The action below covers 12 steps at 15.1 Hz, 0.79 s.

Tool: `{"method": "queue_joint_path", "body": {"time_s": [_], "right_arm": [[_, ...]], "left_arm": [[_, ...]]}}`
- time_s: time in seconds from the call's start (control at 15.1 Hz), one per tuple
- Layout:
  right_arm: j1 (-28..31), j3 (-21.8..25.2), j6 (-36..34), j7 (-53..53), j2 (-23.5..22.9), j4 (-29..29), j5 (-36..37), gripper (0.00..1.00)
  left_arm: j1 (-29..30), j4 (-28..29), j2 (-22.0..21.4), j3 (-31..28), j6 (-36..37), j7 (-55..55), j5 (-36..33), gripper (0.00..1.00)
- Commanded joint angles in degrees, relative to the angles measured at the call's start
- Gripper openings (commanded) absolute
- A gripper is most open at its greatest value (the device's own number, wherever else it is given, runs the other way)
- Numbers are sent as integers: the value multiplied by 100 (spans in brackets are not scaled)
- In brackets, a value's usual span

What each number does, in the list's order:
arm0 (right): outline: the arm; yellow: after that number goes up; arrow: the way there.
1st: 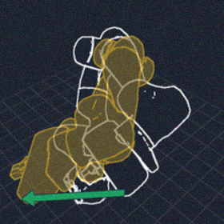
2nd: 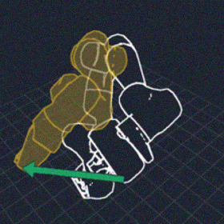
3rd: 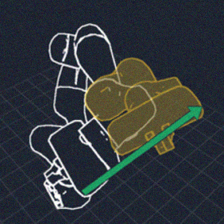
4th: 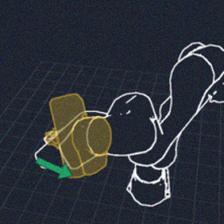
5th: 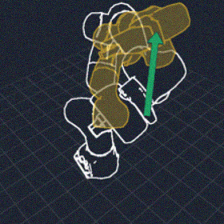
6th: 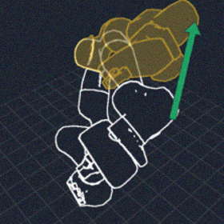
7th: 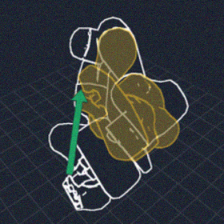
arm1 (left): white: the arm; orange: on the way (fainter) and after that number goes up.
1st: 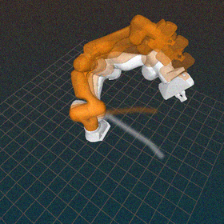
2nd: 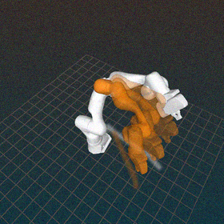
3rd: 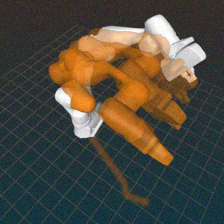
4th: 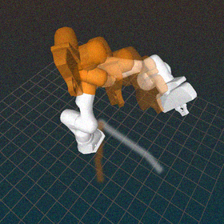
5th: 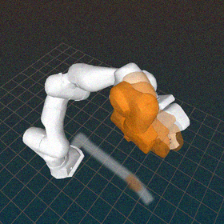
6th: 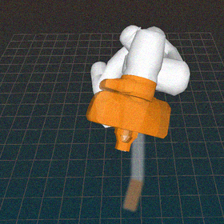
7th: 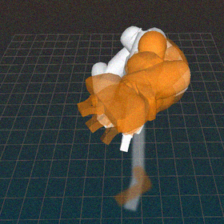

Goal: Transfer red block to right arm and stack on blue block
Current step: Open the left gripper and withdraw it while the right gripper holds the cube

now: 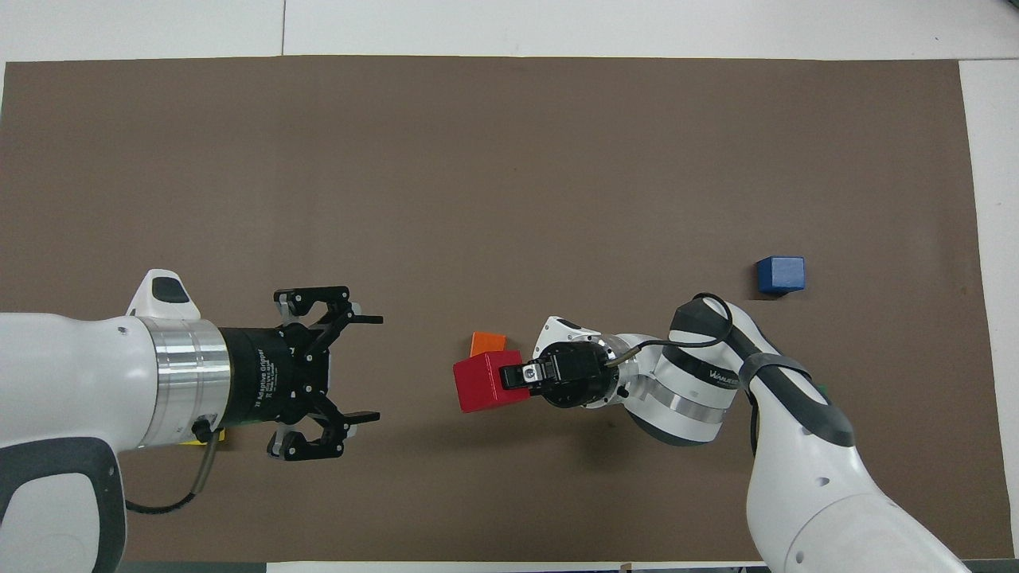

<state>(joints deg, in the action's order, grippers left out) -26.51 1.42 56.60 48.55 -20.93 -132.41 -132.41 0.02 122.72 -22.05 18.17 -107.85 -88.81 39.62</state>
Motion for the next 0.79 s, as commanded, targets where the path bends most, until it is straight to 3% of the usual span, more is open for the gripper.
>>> {"method": "queue_joint_path", "body": {"time_s": [0.0, 0.13, 0.33, 0.53, 0.73], "right_arm": [[496, -10, 509, -477, 563, -101, 644, 0], [725, -10, 562, -784, 765, -101, 944, 0], [1147, -2, 921, -1320, 1099, -48, 1470, 0], [1674, 7, 1729, -2172, 1792, 22, 2295, 0], [2035, 16, 1995, -2727, 2241, 119, 3034, 0]], "left_arm": [[200, 77, -71, 46, 124, 871, -916, 100], [497, 68, -71, 46, 202, 1792, -1788, 100], [1183, -20, -27, 37, 466, 2481, -1905, 100], [1395, -20, -1, 37, 309, 3217, -2071, 100], [1308, -177, 182, 29, 299, 5191, -2922, 100]]}}
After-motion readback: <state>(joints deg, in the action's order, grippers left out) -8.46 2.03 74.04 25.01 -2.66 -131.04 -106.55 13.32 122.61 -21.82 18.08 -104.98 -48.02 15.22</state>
